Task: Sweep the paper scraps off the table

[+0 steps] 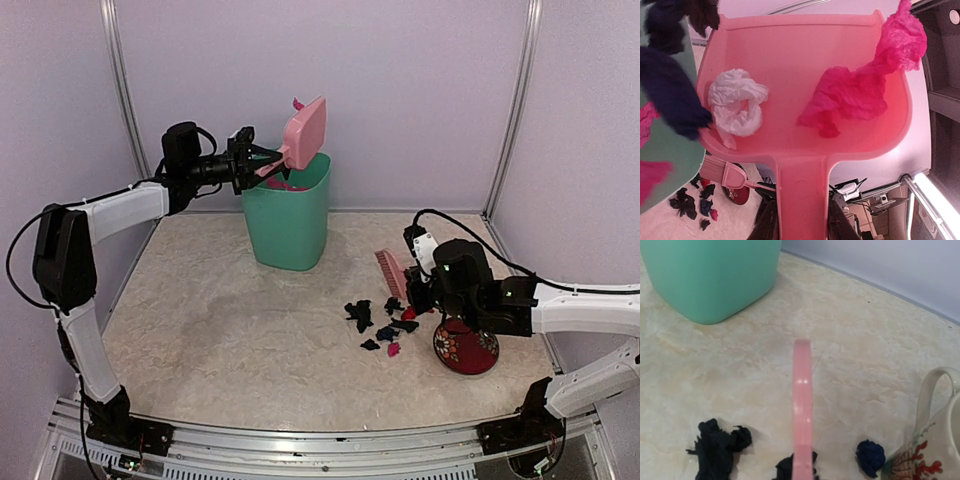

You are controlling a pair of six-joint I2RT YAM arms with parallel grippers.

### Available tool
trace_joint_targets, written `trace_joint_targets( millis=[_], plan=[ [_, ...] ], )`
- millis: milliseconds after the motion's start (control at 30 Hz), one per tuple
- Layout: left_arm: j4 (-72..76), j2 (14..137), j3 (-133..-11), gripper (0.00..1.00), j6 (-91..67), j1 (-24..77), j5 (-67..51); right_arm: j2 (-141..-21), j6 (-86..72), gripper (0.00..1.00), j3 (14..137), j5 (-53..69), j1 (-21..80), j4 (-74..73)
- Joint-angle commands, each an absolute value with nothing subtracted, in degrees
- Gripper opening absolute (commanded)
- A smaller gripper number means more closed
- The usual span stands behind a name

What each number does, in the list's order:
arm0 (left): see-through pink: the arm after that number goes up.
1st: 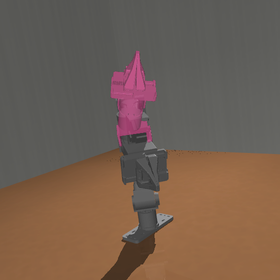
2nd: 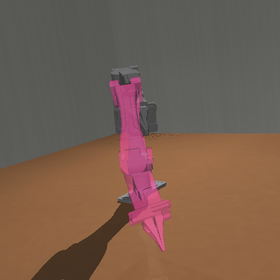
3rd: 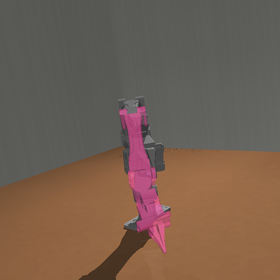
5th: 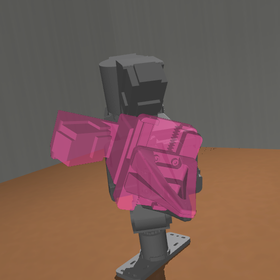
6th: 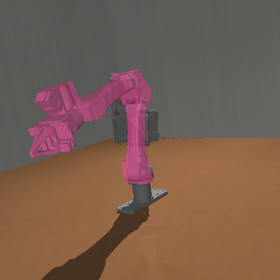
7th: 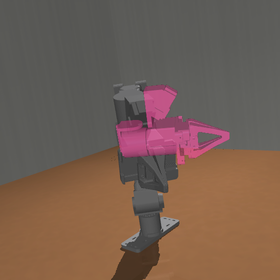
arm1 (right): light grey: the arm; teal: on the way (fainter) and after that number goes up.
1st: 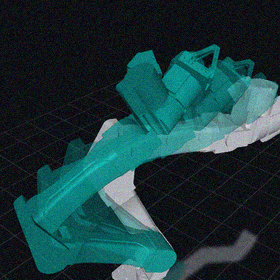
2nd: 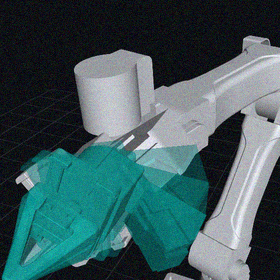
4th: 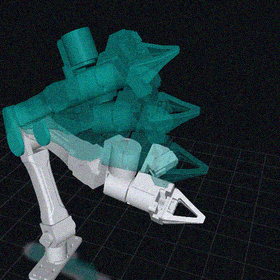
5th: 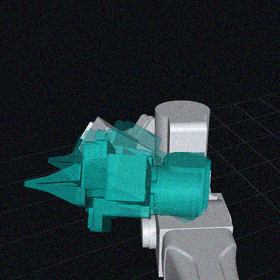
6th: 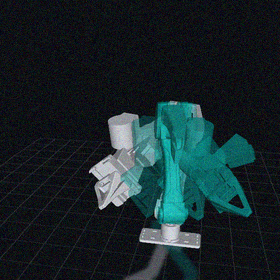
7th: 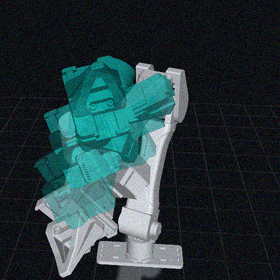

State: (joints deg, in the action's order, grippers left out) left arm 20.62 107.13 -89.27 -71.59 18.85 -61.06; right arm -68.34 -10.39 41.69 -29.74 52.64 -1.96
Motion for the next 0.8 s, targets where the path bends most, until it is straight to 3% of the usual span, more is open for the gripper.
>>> trace_joint_targets(
  millis=[0,133,333,767],
  plan=[
    [32.35,107.85,-88.28,0.0,-79.56,18.0,-63.2,-66.8,-10.86,0.0,42.43,-29.93,52.12,-1.85],
    [44.14,109.75,-85.82,0.0,-89.14,16.97,-63.3,-66.8,-10.83,0.0,42.84,-29.69,52.12,-2.02],
    [44.43,111.13,-87.18,0.0,-89.48,17.37,-63.63,-66.76,-10.62,0.0,43.74,-29.93,52.08,-3.01],
    [17.6,102.67,-89.45,0.0,-64.17,17.75,-62.07,-64.89,-7.95,0.0,44.95,-32.44,52.1,-3.78]
  ],
)
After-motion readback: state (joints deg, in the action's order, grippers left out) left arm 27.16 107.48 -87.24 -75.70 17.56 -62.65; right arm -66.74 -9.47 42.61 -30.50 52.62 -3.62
